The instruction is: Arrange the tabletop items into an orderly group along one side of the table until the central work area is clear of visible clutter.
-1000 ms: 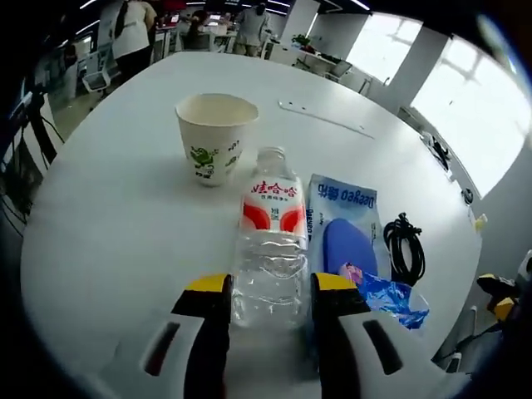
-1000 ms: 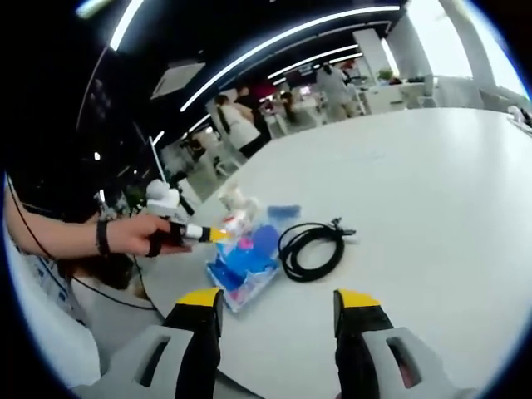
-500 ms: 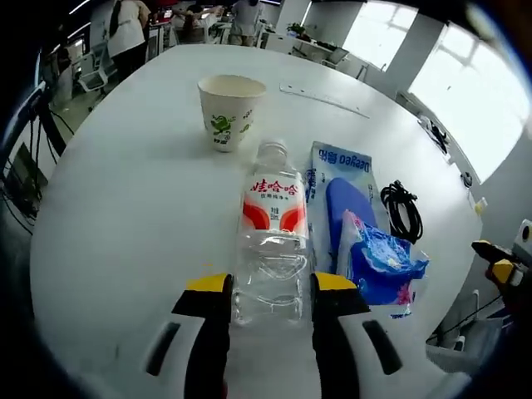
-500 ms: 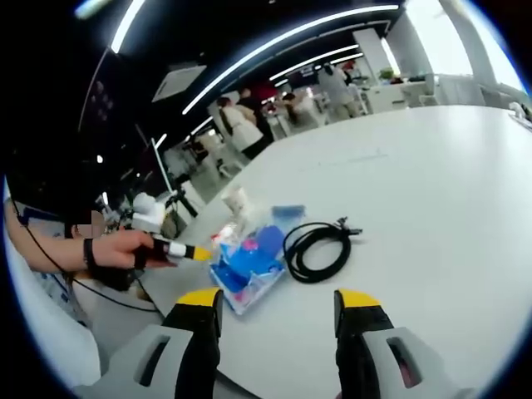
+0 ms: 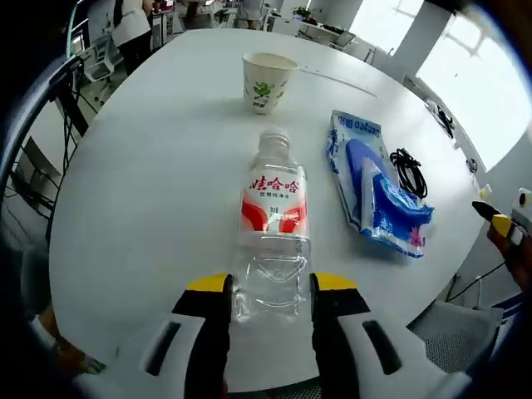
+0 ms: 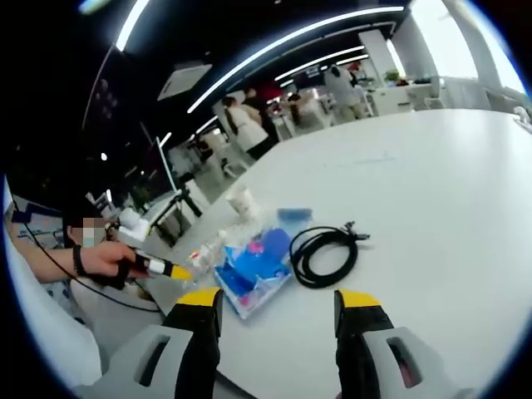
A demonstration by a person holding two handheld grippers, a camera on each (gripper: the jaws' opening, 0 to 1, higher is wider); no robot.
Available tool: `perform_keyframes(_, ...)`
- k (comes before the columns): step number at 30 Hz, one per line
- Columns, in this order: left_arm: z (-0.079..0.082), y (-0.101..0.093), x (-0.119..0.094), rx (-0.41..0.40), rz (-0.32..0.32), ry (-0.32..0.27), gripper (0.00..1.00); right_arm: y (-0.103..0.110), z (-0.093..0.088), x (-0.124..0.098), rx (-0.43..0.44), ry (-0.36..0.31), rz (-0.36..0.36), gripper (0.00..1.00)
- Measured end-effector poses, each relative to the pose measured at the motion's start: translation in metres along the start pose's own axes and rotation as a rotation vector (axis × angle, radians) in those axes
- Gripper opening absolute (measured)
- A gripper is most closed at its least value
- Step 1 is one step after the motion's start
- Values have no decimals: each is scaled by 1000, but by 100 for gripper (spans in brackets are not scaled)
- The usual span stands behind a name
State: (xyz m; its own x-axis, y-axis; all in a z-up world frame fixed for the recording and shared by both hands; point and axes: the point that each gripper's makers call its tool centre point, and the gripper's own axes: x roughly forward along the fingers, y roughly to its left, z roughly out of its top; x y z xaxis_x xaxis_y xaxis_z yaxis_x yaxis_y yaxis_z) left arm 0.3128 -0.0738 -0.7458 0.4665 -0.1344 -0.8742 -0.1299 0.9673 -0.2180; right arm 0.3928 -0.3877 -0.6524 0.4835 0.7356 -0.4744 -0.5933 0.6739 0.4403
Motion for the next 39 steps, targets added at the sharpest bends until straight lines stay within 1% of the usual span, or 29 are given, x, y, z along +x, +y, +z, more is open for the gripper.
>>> perform_keyframes(4,-9,9,-8,31,18,26,36,3,-1,2,-9,9,7,55)
perform_keyframes(7,-14,12,-11,43,19,42,36,6,-2,4,-9,12,12,55)
perform_keyframes(11,-20,13,-15,49,19,80,36,10,-4,5,-10,16,15,55)
perform_keyframes(16,-21,11,-20,54,7,93,35,12,-7,5,4,12,10,55)
perform_keyframes(18,-18,10,-22,34,0,100,35,18,-13,6,0,32,13,55)
perform_keyframes(21,-4,9,-23,6,-21,74,35,24,-16,9,-14,52,21,56)
perform_keyframes(23,0,8,-24,7,-27,74,36,26,-16,11,-17,54,24,56)
perform_keyframes(26,6,7,-18,14,-41,91,38,31,-14,14,-19,56,26,56)
perform_keyframes(29,17,7,-14,24,-48,93,39,38,-13,19,-38,63,32,56)
perform_keyframes(34,30,4,-4,43,-60,103,40,40,-12,21,-41,63,23,57)
perform_keyframes(39,33,1,6,55,-65,125,41,40,-15,21,-39,69,13,57)
